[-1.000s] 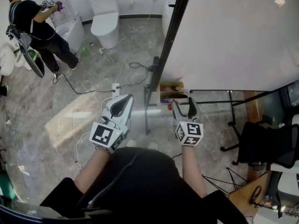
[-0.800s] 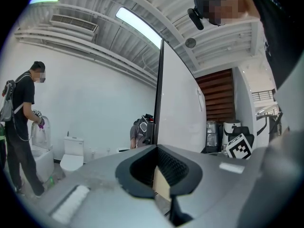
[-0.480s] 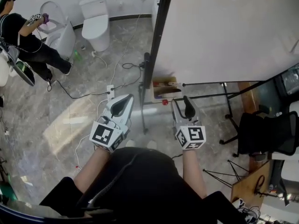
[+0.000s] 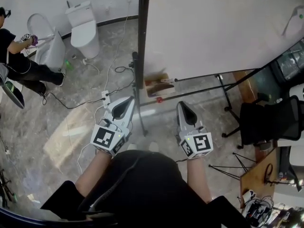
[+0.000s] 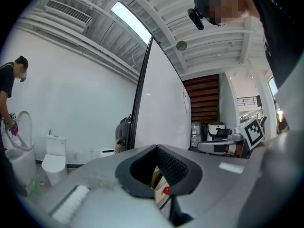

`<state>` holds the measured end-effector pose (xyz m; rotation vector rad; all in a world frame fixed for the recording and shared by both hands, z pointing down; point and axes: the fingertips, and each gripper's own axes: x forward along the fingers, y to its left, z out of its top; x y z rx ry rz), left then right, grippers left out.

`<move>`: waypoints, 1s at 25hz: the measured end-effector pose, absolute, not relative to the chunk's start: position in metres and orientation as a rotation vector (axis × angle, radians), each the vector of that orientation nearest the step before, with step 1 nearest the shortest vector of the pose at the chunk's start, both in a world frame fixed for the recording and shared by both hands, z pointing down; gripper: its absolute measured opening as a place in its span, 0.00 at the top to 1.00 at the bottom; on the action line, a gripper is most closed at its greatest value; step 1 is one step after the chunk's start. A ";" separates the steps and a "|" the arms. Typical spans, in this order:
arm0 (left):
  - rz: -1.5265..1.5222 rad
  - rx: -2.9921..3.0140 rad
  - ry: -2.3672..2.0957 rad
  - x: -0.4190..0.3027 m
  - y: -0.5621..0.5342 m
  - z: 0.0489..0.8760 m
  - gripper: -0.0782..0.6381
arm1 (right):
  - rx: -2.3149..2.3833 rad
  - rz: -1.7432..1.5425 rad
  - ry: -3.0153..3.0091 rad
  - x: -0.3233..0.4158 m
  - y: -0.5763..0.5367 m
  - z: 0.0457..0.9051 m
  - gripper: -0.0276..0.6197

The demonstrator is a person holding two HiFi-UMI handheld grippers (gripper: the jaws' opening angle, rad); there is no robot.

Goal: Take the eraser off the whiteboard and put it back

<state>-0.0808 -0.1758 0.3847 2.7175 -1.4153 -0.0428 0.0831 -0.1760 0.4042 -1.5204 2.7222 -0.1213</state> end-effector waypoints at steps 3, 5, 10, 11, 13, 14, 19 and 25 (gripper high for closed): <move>-0.043 2.739 -1.373 -0.071 -0.174 0.385 0.88 | -1.513 -0.107 2.689 0.090 -0.162 0.388 0.94; -0.046 2.749 -1.348 -0.065 -0.171 0.385 0.88 | -1.502 -0.097 2.678 0.092 -0.152 0.378 0.94; -0.023 2.767 -1.298 -0.056 -0.165 0.388 0.88 | -1.512 -0.067 2.669 0.094 -0.134 0.368 0.94; -0.025 2.773 -1.290 -0.054 -0.163 0.388 0.88 | -1.517 -0.066 2.666 0.095 -0.131 0.368 0.94; -0.032 2.778 -1.279 -0.051 -0.160 0.387 0.88 | -1.529 -0.069 2.661 0.097 -0.126 0.370 0.94; -0.027 2.781 -1.274 -0.050 -0.158 0.388 0.88 | -1.535 -0.070 2.660 0.098 -0.123 0.371 0.94; -0.007 2.807 -1.255 -0.048 -0.150 0.392 0.88 | -1.554 -0.068 2.648 0.102 -0.114 0.373 0.94; -0.038 2.784 -1.269 -0.052 -0.146 0.386 0.88 | -1.542 -0.061 2.646 0.099 -0.112 0.370 0.94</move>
